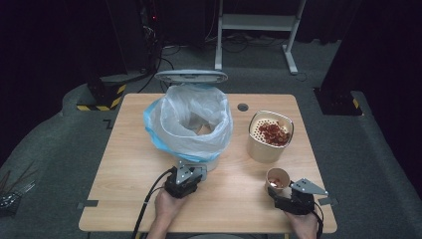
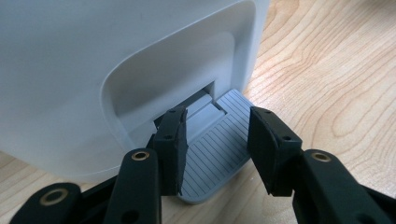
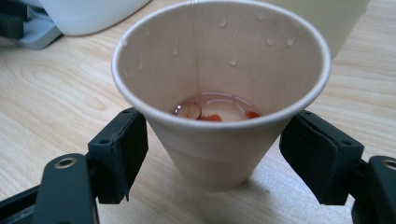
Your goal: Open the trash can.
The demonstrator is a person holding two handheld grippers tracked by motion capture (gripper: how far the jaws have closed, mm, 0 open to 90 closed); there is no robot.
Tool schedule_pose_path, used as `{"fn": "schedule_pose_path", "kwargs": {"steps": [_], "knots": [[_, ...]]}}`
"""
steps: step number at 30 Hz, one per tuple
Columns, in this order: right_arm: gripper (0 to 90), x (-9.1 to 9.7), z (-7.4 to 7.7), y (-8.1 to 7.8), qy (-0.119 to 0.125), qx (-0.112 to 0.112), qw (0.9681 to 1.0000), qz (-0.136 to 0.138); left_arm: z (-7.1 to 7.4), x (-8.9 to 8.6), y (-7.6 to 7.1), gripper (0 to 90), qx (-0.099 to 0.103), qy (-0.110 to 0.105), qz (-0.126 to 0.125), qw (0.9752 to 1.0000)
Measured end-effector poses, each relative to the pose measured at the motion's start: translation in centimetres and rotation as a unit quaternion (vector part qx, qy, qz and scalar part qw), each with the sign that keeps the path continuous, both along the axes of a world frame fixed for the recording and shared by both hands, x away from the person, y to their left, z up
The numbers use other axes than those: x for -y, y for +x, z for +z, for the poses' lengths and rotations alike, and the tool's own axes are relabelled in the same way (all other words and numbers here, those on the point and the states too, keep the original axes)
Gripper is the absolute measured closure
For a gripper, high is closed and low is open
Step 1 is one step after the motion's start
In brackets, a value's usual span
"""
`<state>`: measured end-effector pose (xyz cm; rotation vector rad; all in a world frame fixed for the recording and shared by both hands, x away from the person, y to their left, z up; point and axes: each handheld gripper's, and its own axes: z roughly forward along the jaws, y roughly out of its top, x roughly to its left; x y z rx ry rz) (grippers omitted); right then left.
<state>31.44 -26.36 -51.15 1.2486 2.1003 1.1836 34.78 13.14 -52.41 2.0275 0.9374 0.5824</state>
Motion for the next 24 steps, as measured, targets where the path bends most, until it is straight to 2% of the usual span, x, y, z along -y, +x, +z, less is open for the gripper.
{"fn": "schedule_pose_path", "kwargs": {"steps": [3, 4, 9, 11, 24], "knots": [[25.4, -0.02, 0.07, 0.07, 0.005, 0.008, 1.0000, 0.002, 0.04, -0.06, 0.02, 57.5, 0.004, 0.005, 0.001, 1.0000], [25.6, -0.05, 0.09, 0.07, 0.006, 0.010, 0.9999, 0.002, 0.00, 0.00, 0.00, 57.5, 0.000, 0.000, 0.000, 1.0000], [25.3, -0.07, 0.05, 0.14, 0.017, 0.021, 0.9996, -0.001, 0.00, 0.01, -0.02, 57.5, 0.001, 0.001, 0.001, 1.0000], [25.2, -0.09, 0.01, 0.13, 0.019, 0.024, 0.9995, -0.002, 0.05, -0.05, 0.00, 57.5, 0.005, 0.006, 0.001, 1.0000], [25.2, -0.02, -0.20, 0.29, 0.036, 0.042, 0.9984, -0.010, 0.02, -0.03, 0.00, 57.4, 0.003, 0.002, 0.000, 1.0000]]}}
